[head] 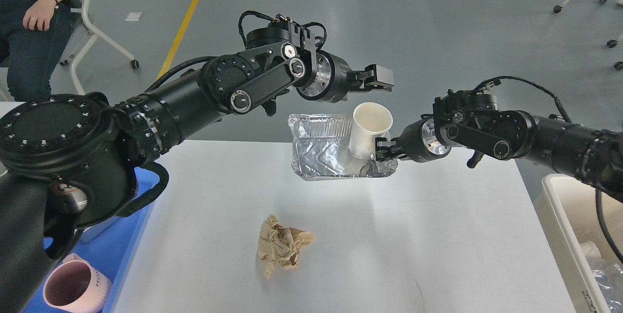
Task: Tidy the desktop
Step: 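Raise the left gripper away from the foil tray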
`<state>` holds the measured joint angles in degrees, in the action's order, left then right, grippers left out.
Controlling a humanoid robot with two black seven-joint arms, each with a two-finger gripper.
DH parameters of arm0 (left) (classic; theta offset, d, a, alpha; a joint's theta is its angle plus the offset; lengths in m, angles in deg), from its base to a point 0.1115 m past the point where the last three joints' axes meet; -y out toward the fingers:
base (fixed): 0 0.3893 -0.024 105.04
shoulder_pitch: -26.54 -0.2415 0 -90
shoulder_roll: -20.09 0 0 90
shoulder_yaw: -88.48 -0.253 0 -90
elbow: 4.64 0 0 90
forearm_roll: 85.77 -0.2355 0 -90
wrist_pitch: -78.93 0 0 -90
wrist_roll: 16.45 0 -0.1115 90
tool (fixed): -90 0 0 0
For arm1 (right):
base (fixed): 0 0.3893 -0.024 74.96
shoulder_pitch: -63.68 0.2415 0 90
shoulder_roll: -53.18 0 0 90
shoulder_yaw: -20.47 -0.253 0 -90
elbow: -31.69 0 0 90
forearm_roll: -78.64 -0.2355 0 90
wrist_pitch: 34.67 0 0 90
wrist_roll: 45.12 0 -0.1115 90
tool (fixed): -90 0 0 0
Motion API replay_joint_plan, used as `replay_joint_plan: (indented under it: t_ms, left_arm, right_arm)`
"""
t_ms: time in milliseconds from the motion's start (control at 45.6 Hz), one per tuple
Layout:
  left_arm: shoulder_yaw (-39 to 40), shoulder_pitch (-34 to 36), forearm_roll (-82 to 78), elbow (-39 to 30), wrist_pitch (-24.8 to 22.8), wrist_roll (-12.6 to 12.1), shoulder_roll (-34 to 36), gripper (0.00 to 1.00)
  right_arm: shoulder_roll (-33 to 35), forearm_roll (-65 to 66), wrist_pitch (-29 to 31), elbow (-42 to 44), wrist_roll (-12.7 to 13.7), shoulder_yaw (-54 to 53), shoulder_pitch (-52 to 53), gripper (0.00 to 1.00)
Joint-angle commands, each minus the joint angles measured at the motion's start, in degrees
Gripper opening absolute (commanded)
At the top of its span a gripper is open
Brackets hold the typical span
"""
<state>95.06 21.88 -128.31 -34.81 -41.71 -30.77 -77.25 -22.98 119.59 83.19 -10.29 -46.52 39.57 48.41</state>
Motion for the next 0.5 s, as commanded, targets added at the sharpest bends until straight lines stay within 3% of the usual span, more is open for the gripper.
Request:
replay_joint_plan:
  t_ms: [0,154,373,483]
  left_arm:
    - [-0.8,-2.6,-5.5,-2.3,0.5,10.4,4.4,0.98]
    - [0.3,-7.5,-9.5,-6.8,0.8,13.3,13.6,0.98]
    - [0.4,-13.4,-10.3,-22.1,3.0,18.1,33.5,0.98]
    - [1.5,-17.6,-13.9,-29.9,4.1,19.2,45.0,0.98]
  right_arm:
    - [1.1,0.0,0.0,-0.4,0.0,0.1,-0.2,0.0]
    - [1.7,0.0,0.0,-0.6,0.0,0.1,-0.5,0.0]
    - [2.1,0.0,0.0,-0.5,0.0,0.0,-0.9,0.0]
    - [2.2,-0.1,0.0,-0.6,0.0,0.0,-0.8,0.0]
